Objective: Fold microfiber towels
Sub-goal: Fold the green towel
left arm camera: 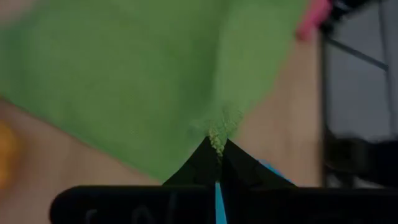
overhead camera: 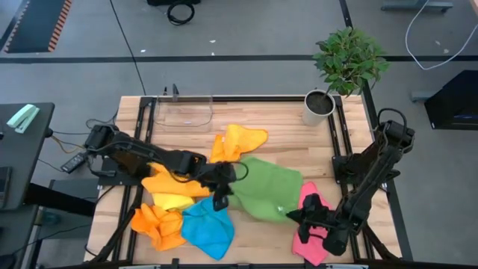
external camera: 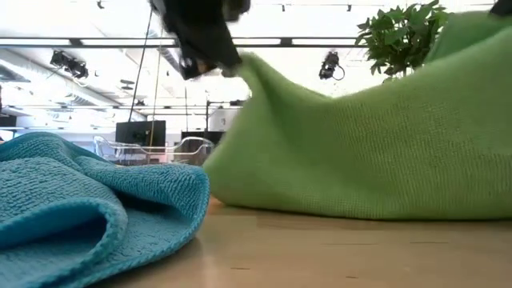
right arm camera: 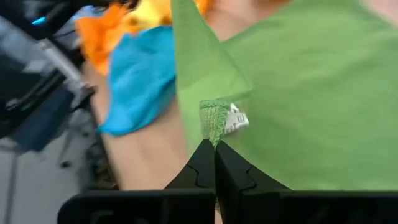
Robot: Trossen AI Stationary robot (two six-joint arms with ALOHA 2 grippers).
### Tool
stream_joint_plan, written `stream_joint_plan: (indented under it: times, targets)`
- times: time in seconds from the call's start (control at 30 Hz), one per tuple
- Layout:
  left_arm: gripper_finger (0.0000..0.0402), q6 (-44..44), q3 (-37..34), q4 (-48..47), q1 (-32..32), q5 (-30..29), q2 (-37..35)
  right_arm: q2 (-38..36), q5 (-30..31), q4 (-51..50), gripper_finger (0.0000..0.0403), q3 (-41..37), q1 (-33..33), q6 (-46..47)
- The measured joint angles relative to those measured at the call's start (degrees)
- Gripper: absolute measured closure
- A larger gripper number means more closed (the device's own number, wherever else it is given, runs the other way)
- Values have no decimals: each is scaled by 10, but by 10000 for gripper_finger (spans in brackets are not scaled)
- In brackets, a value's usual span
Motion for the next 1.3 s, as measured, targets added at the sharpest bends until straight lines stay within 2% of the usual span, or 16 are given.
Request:
stream_joint_plan:
  times: [0.23,0.43,0.67,0.77,0.97,1.13,1.3]
  targets:
    - [393,67,-1,7,61,-8,76,3,-25,-171,402,-13,-29,128]
    - [381,95,-1,11,117,-13,89,3,-51,-156,402,-73,-67,164]
    - [389,133,-1,9,174,3,89,3,-61,-124,402,-122,-89,172]
    - [364,144,-1,10,190,30,89,3,-61,-111,402,-134,-100,174]
    - [282,138,-1,4,209,77,87,3,-62,-112,402,-147,-131,175]
    - [221,124,37,-79,215,85,85,3,-74,-111,402,-155,-152,197]
    - [199,124,43,-95,159,91,84,3,-91,-113,402,-166,-154,239]
